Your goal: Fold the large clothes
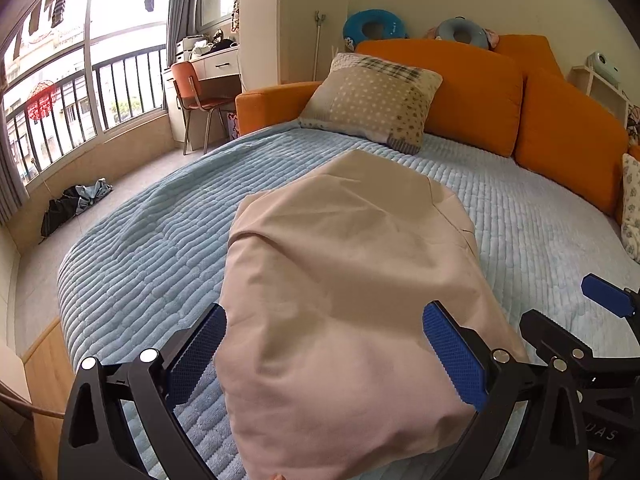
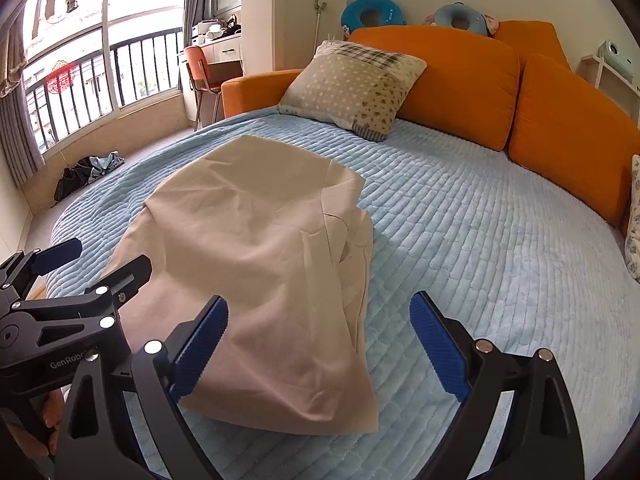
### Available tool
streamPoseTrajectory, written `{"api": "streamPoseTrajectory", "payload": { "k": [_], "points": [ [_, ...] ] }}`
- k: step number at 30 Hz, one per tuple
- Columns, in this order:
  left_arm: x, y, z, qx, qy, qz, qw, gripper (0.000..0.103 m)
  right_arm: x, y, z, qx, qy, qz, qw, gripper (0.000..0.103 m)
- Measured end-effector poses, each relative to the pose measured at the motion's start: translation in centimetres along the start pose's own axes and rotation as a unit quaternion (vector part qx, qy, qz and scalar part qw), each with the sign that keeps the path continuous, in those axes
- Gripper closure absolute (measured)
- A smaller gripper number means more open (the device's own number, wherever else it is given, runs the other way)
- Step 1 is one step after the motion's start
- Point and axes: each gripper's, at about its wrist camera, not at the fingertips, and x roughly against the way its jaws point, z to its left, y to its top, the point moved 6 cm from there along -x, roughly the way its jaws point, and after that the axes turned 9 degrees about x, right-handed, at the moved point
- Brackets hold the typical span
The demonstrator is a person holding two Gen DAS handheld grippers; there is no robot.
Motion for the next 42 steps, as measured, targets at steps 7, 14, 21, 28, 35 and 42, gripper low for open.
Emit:
{"api": "streamPoseTrajectory", "payload": {
  "k": [7, 14, 21, 28, 35, 42],
  "points": [
    [-0.39, -0.01, 0.07, 0.0, -0.001, 0.001, 1.0, 0.003, -0.43, -0.05, -0.05, -0.005, 0.0, 0.002, 1.0, 0.012],
    [-0.25, 0.24, 0.23, 0.002, 0.0, -0.003, 1.0, 0.003, -0.72, -0.03, 0.09, -0.005, -0.001, 0.004, 1.0, 0.012],
    [-0.08, 0.32, 0.2, -0.001, 0.005, -0.005, 1.0, 0.003, -0.9, 0.08, 0.05, -0.004, -0.003, 0.005, 1.0, 0.012],
    [0.13, 0.28, 0.22, -0.002, 0.007, -0.008, 0.9999, 0.003, -0.8, 0.1, 0.04, -0.004, -0.004, 0.004, 1.0, 0.012],
    [0.18, 0.23, 0.2, -0.003, 0.009, -0.007, 0.9999, 0.003, -0.75, 0.11, 0.02, -0.004, -0.006, 0.004, 1.0, 0.012],
    [0.15, 0.24, 0.16, -0.004, 0.008, -0.005, 0.9999, 0.003, -0.76, 0.09, 0.0, -0.004, -0.005, 0.004, 1.0, 0.012]
  ]
}}
